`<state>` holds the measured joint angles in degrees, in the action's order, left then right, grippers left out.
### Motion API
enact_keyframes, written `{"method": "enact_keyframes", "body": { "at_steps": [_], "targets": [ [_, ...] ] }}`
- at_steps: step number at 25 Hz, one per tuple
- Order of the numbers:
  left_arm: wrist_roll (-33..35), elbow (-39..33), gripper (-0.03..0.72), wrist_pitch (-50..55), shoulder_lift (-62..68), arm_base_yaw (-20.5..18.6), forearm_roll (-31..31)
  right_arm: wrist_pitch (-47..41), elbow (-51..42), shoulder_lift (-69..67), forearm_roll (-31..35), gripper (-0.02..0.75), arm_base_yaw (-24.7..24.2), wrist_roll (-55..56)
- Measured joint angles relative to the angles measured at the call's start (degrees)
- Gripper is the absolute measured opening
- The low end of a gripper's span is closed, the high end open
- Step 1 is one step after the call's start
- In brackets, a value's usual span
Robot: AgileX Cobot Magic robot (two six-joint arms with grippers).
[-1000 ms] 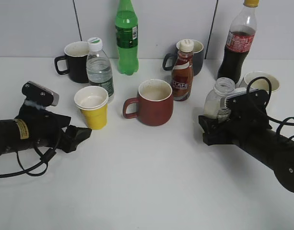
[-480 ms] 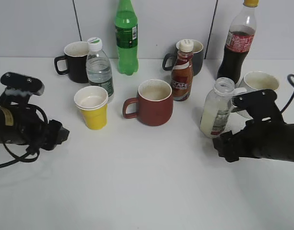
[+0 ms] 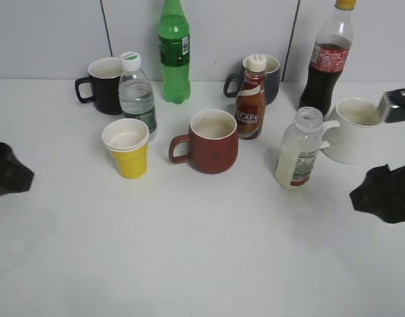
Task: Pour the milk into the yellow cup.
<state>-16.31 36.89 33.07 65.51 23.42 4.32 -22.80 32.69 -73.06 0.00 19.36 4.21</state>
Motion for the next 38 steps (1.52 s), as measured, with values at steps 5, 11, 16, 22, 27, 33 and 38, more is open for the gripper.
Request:
{"method": "enact_keyframes", "body": {
  "at_steps": [5, 11, 16, 22, 27, 33, 38],
  "targets": [
    [0.65, 1.25, 0.58, 13.14, -17.34, 0.05, 0.0, -13.94, 0.98, 16.17, 0.0, 0.594, 0.0, -2.42],
    [3.55, 0.39, 0.533, 23.85, -38.21, 0.12, -0.02, -26.74, 0.13, 35.87, 0.0, 0.594, 0.0, -3.84],
    [7.31, -4.36, 0.511, 25.96, -51.17, 0.12, -0.25, -33.97, -2.07, 50.71, 0.0, 0.594, 0.0, -6.39],
    [10.37, -6.14, 0.508, 26.91, -58.54, 0.12, -0.7, -36.18, -3.25, 64.07, 0.0, 0.594, 0.0, -7.66],
    [10.57, -6.14, 0.506, 27.03, -58.73, 0.12, -0.76, -36.41, -3.25, 67.03, 0.0, 0.592, 0.0, -7.72],
    [10.61, -6.19, 0.506, 27.03, -58.73, 0.12, -0.6, -36.41, -3.25, 67.07, 0.0, 0.592, 0.0, -7.72],
    [10.61, -6.19, 0.506, 27.03, -58.73, 0.19, -0.6, -36.45, -3.25, 67.07, 0.0, 0.592, 0.0, -7.72]
  ]
}}
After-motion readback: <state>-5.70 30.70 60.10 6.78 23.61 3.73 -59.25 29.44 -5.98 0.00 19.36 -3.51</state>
